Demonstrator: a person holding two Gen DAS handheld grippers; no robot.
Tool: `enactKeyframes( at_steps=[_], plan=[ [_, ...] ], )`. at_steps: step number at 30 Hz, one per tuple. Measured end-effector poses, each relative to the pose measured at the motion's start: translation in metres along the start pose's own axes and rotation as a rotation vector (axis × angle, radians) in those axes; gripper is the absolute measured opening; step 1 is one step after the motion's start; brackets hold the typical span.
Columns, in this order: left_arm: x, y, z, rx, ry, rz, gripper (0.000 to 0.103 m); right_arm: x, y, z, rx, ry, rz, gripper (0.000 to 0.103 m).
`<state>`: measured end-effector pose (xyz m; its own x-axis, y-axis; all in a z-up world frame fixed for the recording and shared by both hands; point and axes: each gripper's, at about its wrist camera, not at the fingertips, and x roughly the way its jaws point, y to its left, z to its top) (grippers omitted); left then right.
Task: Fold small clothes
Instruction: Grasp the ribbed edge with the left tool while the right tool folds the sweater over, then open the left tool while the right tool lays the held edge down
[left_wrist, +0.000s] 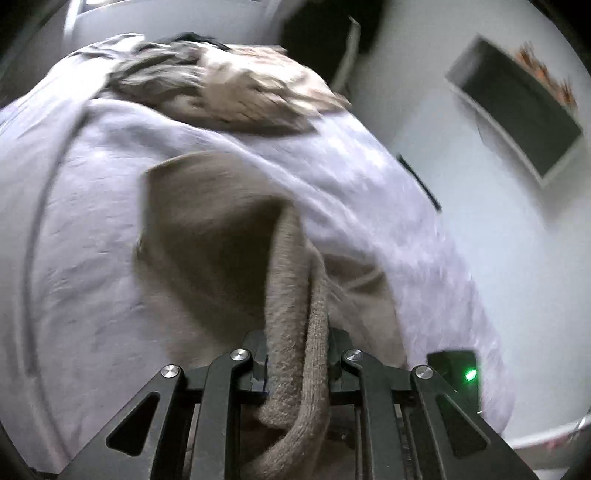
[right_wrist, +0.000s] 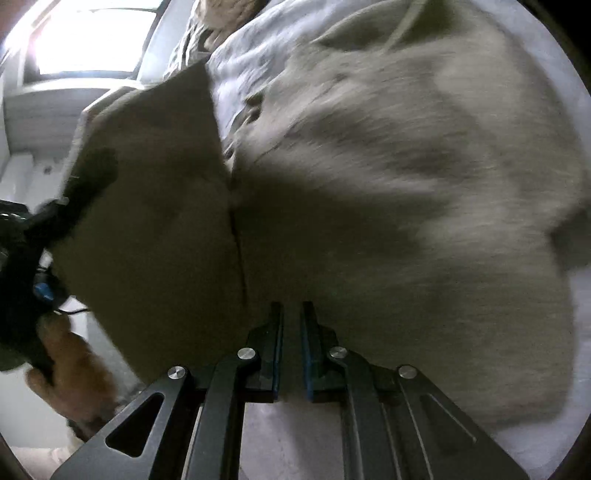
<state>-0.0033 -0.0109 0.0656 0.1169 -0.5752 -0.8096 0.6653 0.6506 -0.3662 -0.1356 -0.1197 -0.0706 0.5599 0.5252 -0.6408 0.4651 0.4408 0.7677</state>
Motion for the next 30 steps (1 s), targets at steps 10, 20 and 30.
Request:
enactKeyframes(
  at_steps=[10, 20, 30],
  plan=[
    [0.064, -0.021, -0.025, 0.024, 0.138, 0.021, 0.02, -0.014, -0.039, 0.014, 0.142, -0.057, 0.165, 0.028],
    [-0.008, -0.01, -0.021, 0.041, -0.041, 0.141, 0.09, -0.015, -0.038, 0.055, 0.211, -0.072, 0.366, 0.072],
    [-0.012, 0.072, -0.043, -0.148, 0.002, 0.335, 0.09, 0.01, 0.021, 0.093, -0.037, 0.059, 0.106, 0.036]
  ],
)
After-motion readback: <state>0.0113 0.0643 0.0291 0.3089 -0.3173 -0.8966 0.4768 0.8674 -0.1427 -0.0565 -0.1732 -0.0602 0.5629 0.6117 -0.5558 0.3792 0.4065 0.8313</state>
